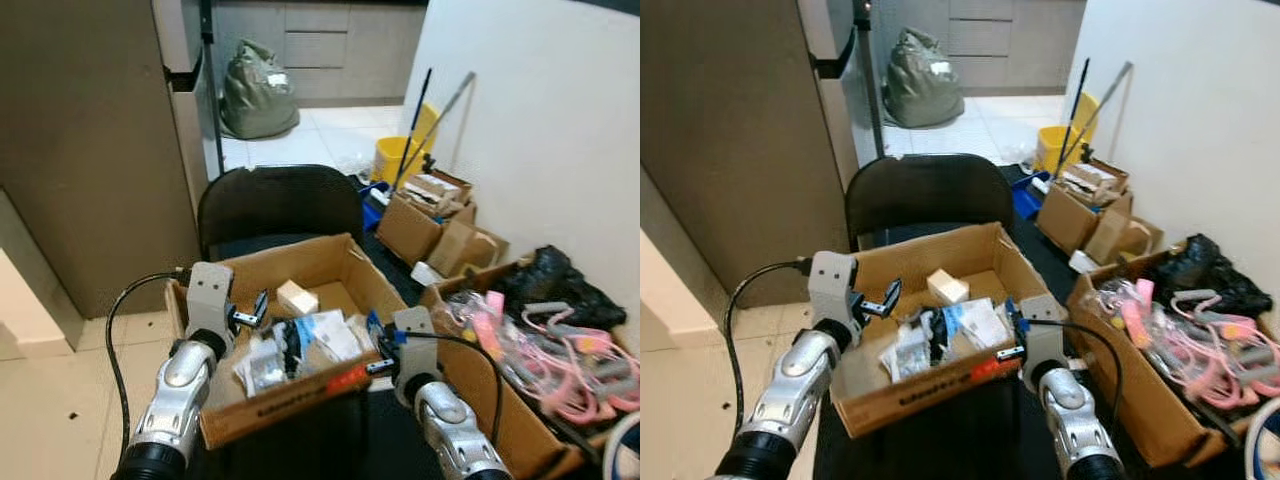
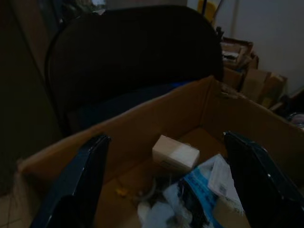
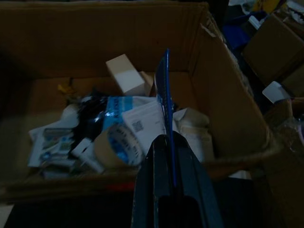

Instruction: Picking trash to rubbish bin

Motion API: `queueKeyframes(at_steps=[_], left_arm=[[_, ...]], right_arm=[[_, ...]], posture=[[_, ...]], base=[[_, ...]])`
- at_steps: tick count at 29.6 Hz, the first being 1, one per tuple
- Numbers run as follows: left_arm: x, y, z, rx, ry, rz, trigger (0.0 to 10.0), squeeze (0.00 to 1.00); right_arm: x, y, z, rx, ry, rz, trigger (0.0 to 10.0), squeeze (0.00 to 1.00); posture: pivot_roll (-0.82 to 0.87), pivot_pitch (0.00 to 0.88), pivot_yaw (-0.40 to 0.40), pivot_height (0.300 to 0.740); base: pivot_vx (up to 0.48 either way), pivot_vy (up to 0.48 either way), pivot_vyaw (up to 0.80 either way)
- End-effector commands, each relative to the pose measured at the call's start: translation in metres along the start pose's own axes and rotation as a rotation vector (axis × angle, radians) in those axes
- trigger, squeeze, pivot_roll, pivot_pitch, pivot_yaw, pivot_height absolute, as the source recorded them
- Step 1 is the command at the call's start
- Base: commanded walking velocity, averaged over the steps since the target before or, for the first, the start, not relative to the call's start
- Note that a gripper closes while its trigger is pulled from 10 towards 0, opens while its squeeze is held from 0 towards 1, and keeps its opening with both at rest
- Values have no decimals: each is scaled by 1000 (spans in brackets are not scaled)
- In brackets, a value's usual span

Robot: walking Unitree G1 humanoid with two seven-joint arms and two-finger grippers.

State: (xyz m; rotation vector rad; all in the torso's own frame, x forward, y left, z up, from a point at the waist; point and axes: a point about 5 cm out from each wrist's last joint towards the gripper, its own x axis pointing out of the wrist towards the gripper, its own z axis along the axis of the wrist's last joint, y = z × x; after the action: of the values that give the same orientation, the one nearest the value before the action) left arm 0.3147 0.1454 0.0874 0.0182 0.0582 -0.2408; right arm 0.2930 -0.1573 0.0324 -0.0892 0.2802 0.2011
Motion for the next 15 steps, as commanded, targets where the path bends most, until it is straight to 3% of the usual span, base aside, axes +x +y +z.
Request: queueKeyframes(at_steps=[1,3,15], left_arm=[[-2,-1,-3,7,17,-7,10000,0],[-2,-1,-3,9,12,1,10000,0],[0,-2,-1,42,15,-28,10000,0]], right_arm=[[-1,-2,-1,7,3,-11,10000,0],[-1,-2,-2,7,5,-12,10000,0],[-1,-3,-2,7,3,-19,10000,0]], posture=[[-49,43,-10,740],[-48,45,-9,740],[-43,45,-7,740]], base=[[382,0,0],[279,0,0],[0,0,0]])
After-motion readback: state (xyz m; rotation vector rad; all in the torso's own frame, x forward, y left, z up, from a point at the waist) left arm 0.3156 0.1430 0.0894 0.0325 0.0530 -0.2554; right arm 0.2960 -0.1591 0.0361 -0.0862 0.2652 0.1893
